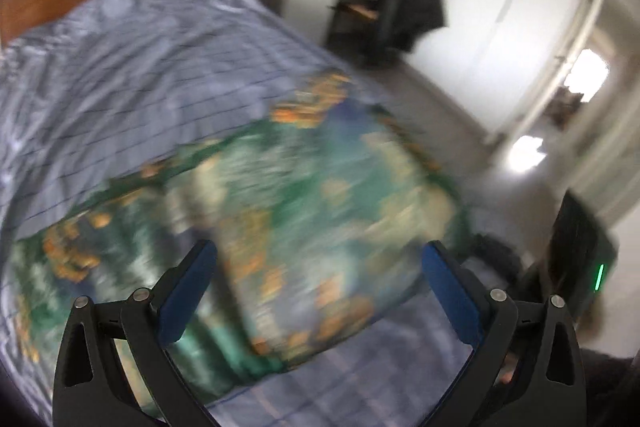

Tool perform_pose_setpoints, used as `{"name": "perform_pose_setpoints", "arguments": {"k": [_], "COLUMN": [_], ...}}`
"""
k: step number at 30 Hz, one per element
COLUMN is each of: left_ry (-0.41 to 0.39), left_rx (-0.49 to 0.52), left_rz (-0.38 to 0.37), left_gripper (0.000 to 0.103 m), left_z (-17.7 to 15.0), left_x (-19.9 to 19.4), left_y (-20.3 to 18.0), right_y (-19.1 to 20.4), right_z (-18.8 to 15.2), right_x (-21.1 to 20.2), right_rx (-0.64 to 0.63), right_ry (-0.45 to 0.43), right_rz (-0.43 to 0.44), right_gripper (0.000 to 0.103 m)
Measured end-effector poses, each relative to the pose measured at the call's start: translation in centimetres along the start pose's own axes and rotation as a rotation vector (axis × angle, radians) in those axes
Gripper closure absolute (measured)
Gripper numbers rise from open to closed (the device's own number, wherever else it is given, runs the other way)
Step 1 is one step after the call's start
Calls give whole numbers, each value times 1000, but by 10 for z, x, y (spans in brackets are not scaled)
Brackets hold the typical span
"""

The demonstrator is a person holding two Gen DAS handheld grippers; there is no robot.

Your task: Fold large clothes

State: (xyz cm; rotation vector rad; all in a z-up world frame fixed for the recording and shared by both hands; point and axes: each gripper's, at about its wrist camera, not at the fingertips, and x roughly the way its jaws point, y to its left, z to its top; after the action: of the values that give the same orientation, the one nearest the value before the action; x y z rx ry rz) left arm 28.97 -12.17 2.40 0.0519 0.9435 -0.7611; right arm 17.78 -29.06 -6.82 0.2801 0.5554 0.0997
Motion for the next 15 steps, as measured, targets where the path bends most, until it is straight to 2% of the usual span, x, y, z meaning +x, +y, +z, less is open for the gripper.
{"name": "perform_pose_setpoints", "arguments": {"k": [4,6,8,12,13,14,15], "left_ry": [21,46,74,133,142,150,159], "left_rx": [19,36,56,117,126,127,118], "left_rz": [-65,-56,9,195,252,281,298], "left_gripper": [1,1,1,3,8,38,57], "left_z": [19,22,17,-3,-11,-15,-18], "left_x": [-17,-22,-27,-25,-24,-23,-22], "left_y": [-5,-1,5,13,17,20,24], "right_y": [72,108,137,191,199,207,212], "right_z": [8,4,-4,-33,-39,-45,-51], "right_x": [-18,-23,-26,-29,-30,-31,-35], "right_rx": [-272,-415,-539,-809,-850,-888,-912], "right_ry": [-45,-62,-74,-99,-104,-108,-110], "right_rz": [38,61,77,97,104,115,125], "right_gripper": [72,72,72,72,72,72,72]}}
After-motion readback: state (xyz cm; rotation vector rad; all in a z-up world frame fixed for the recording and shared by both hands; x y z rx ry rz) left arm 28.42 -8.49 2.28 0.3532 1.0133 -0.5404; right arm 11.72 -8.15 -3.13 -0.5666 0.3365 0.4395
